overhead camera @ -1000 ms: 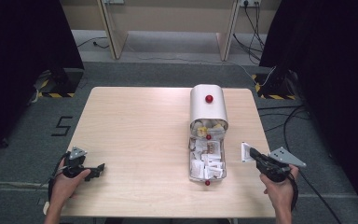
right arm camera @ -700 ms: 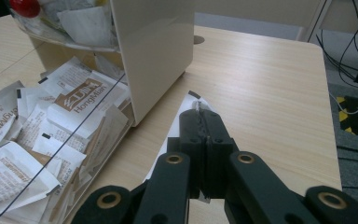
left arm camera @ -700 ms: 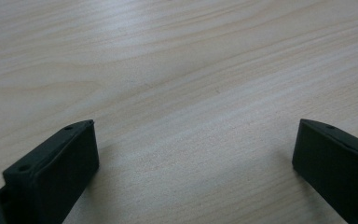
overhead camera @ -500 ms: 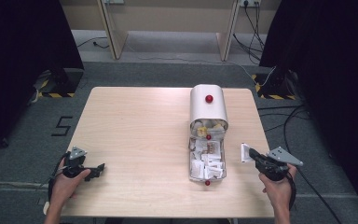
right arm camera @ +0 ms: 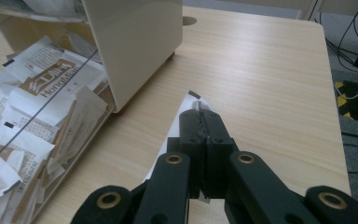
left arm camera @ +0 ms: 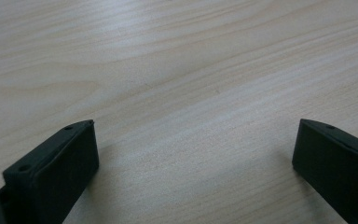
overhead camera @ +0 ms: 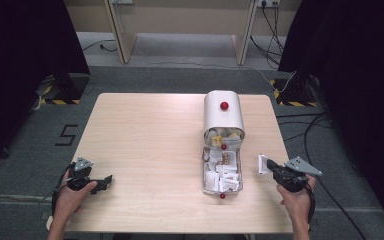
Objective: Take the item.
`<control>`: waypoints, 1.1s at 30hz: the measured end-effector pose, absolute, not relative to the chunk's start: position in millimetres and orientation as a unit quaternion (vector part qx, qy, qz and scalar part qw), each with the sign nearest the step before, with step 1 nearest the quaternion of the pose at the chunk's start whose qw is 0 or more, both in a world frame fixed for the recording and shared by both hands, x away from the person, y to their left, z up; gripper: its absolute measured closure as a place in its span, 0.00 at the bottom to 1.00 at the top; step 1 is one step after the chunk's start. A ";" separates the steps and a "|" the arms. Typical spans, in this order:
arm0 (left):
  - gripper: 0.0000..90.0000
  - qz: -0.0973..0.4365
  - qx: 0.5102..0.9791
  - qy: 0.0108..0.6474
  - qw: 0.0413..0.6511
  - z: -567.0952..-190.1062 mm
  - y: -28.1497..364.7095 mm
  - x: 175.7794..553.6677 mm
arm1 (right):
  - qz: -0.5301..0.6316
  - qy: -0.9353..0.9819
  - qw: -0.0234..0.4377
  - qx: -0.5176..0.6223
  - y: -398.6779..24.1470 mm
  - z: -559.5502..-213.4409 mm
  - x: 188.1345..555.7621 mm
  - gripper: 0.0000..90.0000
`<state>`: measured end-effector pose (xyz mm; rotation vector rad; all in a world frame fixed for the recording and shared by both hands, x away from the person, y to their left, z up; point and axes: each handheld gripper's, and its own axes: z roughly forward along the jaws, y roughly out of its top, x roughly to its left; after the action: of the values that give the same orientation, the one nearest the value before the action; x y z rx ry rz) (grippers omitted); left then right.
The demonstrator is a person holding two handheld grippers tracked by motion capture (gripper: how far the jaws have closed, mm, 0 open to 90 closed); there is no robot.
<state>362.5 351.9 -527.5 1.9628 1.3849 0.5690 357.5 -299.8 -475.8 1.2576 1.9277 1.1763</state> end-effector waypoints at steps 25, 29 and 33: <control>0.00 0.218 0.750 0.530 0.330 -527.5 352.0 362.6 | 0.420 0.727 0.263 0.475 -294.0 -490.6 376.8 0.99; 0.00 0.218 0.750 0.530 0.330 -527.5 352.0 362.6 | 0.417 0.729 0.259 0.477 -291.6 -492.4 378.9 0.99; 0.00 0.218 0.750 0.530 0.330 -527.5 352.0 362.6 | 0.410 0.733 0.259 0.477 -291.1 -496.8 382.3 0.99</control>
<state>362.6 352.0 -527.5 1.9623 1.3855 0.5691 382.3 -291.1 -496.8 1.2933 1.9865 1.1104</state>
